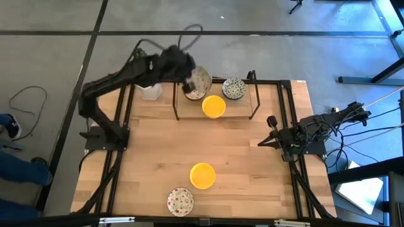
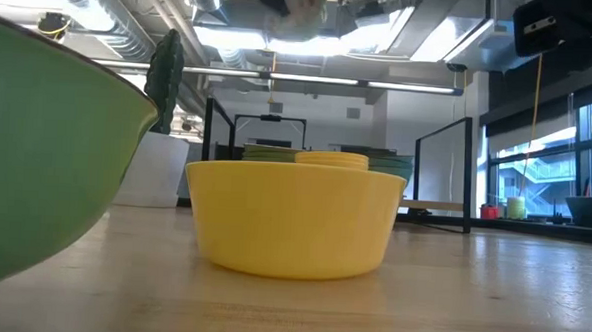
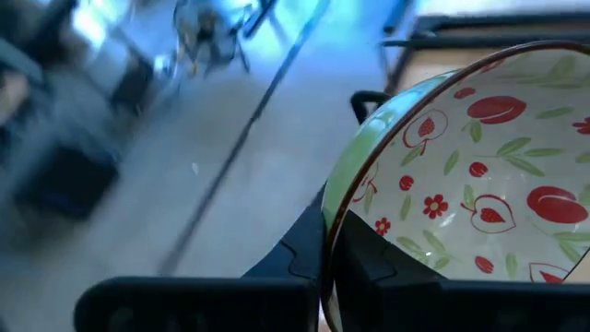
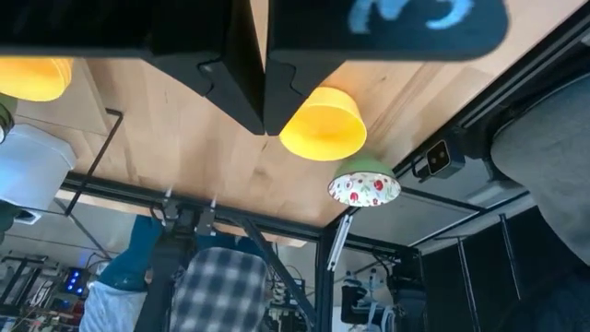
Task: Pick & Place Mini bowls
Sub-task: Stack the left green bowl on top of the green bowls on the shelf
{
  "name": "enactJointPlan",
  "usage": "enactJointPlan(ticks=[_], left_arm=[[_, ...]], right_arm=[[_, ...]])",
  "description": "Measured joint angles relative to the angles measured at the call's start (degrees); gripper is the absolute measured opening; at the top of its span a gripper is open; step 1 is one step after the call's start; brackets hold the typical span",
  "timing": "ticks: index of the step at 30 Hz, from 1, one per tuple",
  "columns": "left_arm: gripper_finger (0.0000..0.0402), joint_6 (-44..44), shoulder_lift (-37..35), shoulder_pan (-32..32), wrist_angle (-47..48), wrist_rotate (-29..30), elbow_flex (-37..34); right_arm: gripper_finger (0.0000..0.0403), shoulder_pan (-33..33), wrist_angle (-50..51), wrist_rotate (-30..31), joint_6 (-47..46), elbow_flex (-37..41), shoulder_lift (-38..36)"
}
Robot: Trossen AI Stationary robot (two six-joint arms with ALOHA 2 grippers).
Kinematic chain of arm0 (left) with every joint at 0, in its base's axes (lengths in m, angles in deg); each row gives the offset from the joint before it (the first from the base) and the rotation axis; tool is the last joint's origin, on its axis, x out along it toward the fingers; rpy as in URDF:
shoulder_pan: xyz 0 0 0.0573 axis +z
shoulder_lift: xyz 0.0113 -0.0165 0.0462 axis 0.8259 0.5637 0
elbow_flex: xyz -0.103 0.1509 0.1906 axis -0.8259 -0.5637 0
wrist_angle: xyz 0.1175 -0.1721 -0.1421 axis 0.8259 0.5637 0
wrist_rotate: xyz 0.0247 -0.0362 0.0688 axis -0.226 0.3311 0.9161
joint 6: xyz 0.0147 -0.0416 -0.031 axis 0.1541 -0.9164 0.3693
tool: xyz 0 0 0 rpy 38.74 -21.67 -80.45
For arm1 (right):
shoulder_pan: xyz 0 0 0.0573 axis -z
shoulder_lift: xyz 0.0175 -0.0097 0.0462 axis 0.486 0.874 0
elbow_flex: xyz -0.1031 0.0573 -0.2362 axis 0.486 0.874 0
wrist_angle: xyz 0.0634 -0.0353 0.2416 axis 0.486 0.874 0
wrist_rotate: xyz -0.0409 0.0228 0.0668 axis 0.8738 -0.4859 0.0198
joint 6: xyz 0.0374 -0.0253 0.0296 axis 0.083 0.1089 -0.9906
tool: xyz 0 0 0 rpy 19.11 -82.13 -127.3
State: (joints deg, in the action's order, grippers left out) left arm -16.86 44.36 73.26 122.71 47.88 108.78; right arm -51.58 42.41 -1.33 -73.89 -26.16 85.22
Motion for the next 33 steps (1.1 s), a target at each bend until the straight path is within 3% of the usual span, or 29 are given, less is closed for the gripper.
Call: enactJointPlan(ticks=[5, 14, 20, 33], left_arm=[[0.0005, -10.40, 7.43, 8.91, 0.01, -10.74, 2.50], [0.0005, -7.20, 22.94, 13.33, 15.10, -15.82, 14.26], [0.0005, -4.97, 26.75, 13.82, 22.16, -14.38, 22.06], [0.0005, -4.98, 30.13, 14.58, 26.66, -14.20, 21.89]], right_arm=[[0.0019, 0.00, 0.62, 0.00, -0.31, 0.00, 0.00], [0.0023, 0.00, 0.78, -0.01, -0.87, 0.00, 0.00], [0.0023, 0.00, 1.03, 0.00, -1.17, 0.00, 0.00], [0.0023, 0.00, 1.95, -0.02, -1.61, 0.00, 0.00]])
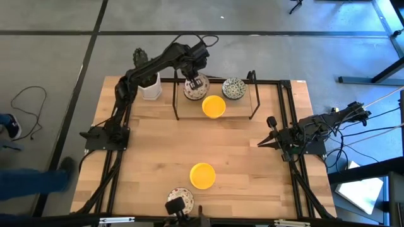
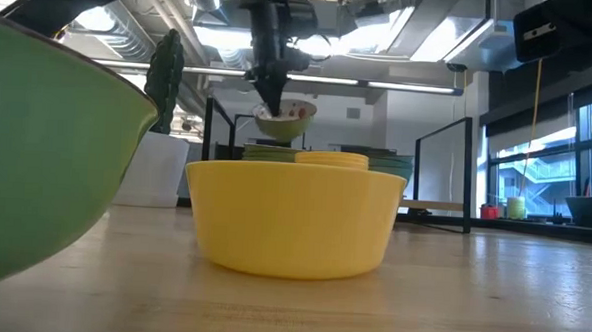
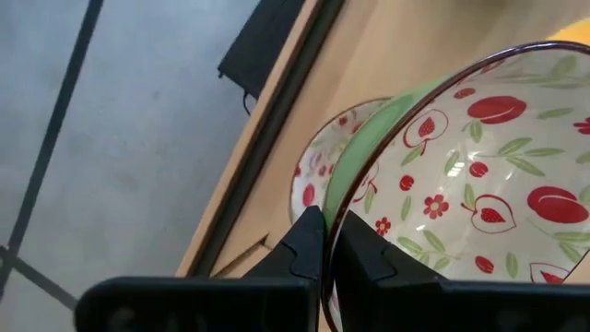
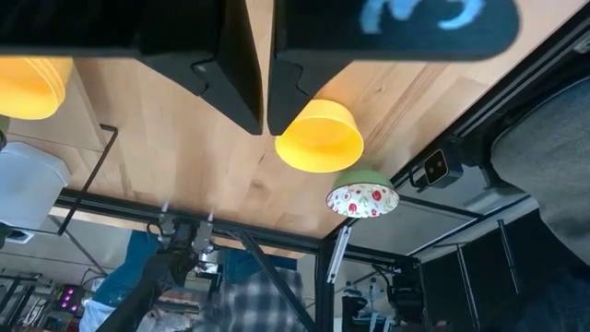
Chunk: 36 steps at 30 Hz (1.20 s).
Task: Pick & Place Mini bowls
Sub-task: Stack the left green bowl on top of the green bowls on the shelf
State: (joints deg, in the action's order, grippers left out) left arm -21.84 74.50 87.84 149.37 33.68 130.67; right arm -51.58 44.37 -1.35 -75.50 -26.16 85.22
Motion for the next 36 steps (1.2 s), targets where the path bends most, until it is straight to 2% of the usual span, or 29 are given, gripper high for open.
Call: enactJointPlan(ticks=[12, 36], left_arm=[[0.0005, 1.74, 3.35, -0.02, 1.01, 1.51, -0.02], [0.0005, 0.58, 4.80, 0.98, 2.12, 1.35, -0.02]], right_arm=[[0.0023, 0.00, 0.00, 0.00, 0.22, 0.00, 0.00], [0.0023, 0.00, 1.29, 0.00, 0.02, 0.00, 0.00]])
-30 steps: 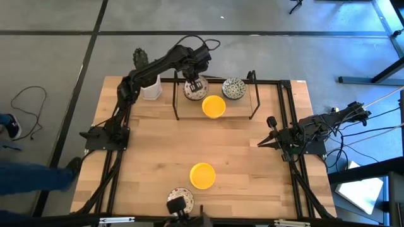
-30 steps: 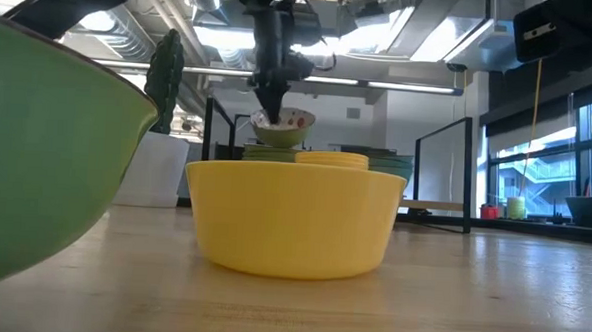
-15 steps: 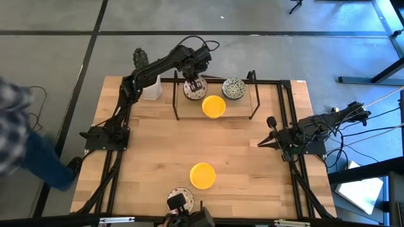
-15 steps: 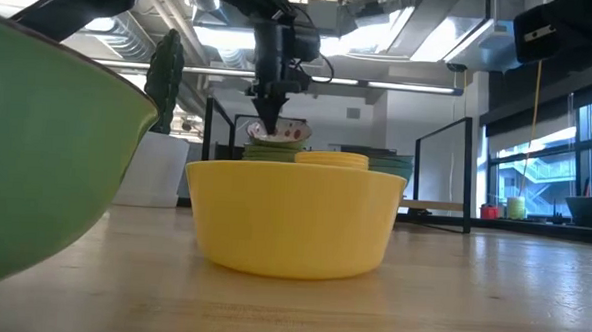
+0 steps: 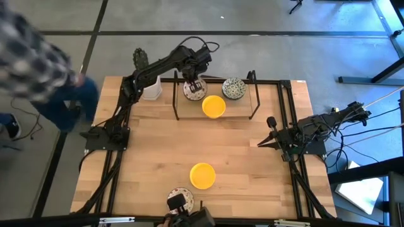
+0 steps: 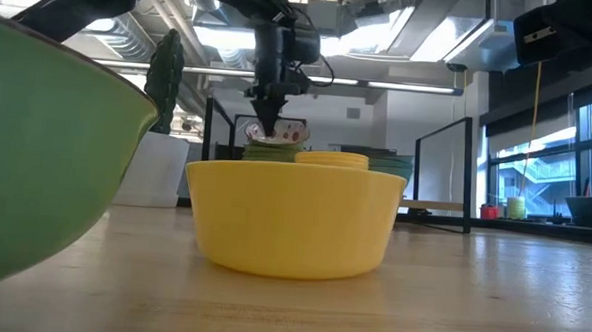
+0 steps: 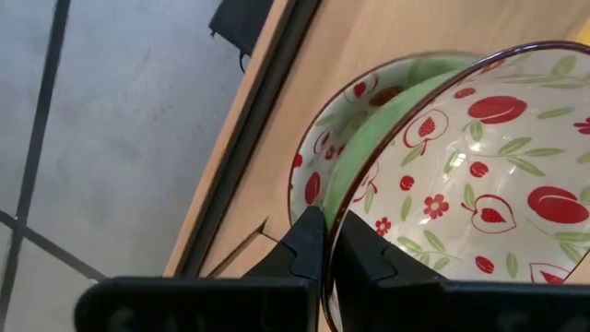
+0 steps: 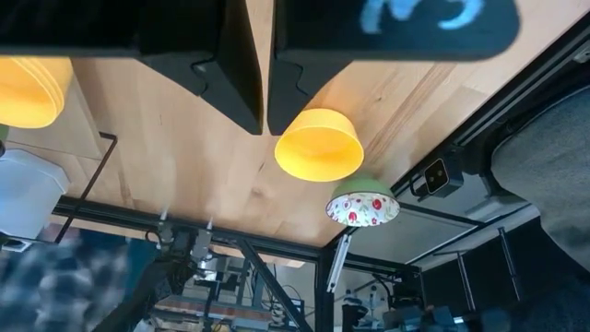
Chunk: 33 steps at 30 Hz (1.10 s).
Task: Pick & Place Mini bowls
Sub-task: Stack the left green bowl on top of the green bowls on the shelf
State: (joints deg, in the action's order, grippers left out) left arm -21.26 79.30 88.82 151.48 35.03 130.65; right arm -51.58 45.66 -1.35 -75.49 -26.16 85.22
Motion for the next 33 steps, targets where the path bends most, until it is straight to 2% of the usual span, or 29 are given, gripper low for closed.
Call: enactJointPlan(ticks=[11, 23, 33], left_arm=[[0.0013, 2.60, 2.06, 0.37, -0.06, 0.72, 0.09], [0.0059, 3.93, 2.18, 0.21, -0.25, 1.51, 0.02], [0.0114, 6.37, 2.25, -0.04, -0.18, 2.76, 1.87]], right_arm=[[0.0023, -0.01, 0.62, -0.01, -0.21, 0.00, 0.00], [0.0023, -0.01, 0.79, -0.02, -0.21, 0.00, 0.00], [0.0023, -0.02, 0.83, -0.02, -0.21, 0.00, 0.00]])
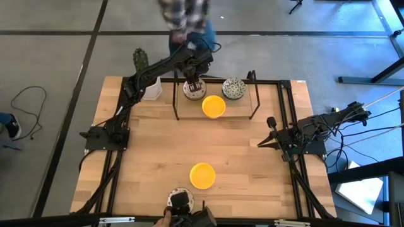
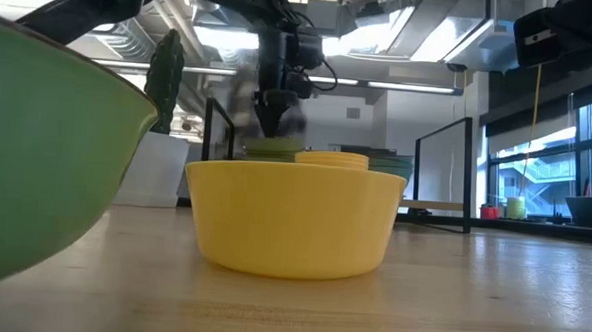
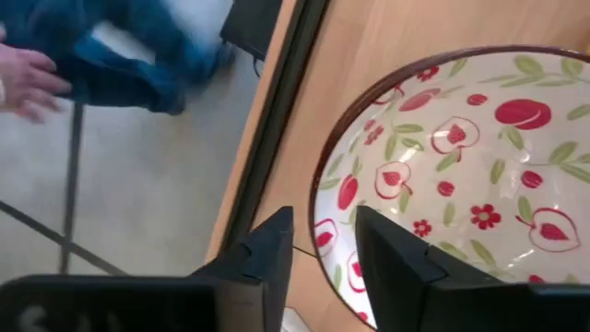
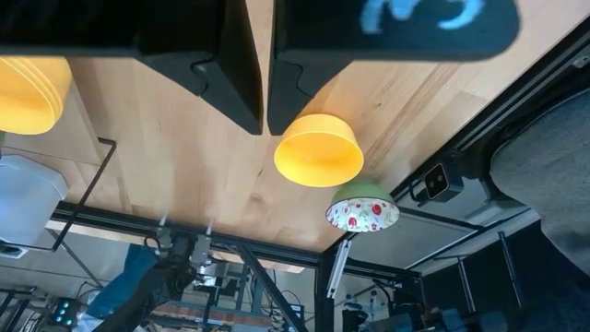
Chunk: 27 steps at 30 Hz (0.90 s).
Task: Pick & Place Mini bowls
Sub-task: Stack the left green bowl on top of the green bowls on the shelf
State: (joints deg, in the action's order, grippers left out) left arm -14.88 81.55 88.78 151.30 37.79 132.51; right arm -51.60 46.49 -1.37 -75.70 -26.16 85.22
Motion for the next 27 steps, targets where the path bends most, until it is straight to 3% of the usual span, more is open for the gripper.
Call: enactJointPlan(ticks=[7, 10, 14, 19, 27], left_arm=[[0.0149, 3.52, -0.22, -1.66, 0.64, 3.20, 1.86], [0.0145, 5.07, -0.28, -3.90, 1.18, 7.67, 2.85], [0.0106, 5.60, -0.34, -6.89, 0.94, 16.04, 2.63], [0.0015, 3.93, -0.44, -11.53, 0.45, 19.94, -1.07], [0.0002, 7.12, -0.39, -14.30, -6.34, 32.54, -6.60]], right_arm=[[0.0023, 0.00, 0.33, -0.03, 0.00, 0.00, 0.00], [0.0023, 0.00, 0.44, -0.04, 0.00, 0.00, 0.00], [0.0023, 0.02, 0.44, -0.04, -0.11, 0.00, 0.00], [0.0023, 0.02, 0.46, -0.19, -0.44, 0.00, 0.00], [0.0023, 0.02, 0.57, -0.52, -0.19, 0.00, -0.01]])
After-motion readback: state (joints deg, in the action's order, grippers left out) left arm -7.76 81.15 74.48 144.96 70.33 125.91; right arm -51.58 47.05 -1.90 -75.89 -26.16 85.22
